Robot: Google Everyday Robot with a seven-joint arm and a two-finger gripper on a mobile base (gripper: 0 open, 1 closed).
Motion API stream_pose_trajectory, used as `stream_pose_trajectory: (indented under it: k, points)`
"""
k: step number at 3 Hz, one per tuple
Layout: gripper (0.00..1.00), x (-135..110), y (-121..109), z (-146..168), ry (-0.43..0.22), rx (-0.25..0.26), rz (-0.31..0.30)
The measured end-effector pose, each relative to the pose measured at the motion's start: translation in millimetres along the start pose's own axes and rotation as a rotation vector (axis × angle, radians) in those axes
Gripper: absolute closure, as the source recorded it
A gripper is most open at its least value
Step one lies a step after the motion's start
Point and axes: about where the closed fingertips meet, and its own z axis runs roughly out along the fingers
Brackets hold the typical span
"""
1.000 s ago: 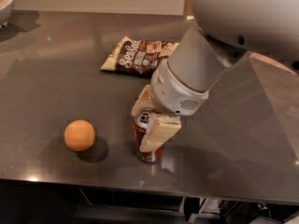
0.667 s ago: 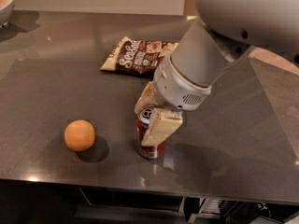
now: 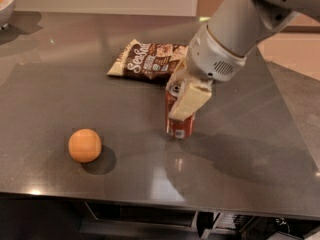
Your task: Move coke can near brown chip bag
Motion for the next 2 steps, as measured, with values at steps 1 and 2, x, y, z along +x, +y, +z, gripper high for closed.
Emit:
stream_pose_trajectory:
  k: [1,2]
  points:
    - [1.0,17,-36,-10,0.012,0.053,0.071]
    - [1.0,24,-63,-7,-0.004,0.087,0.115]
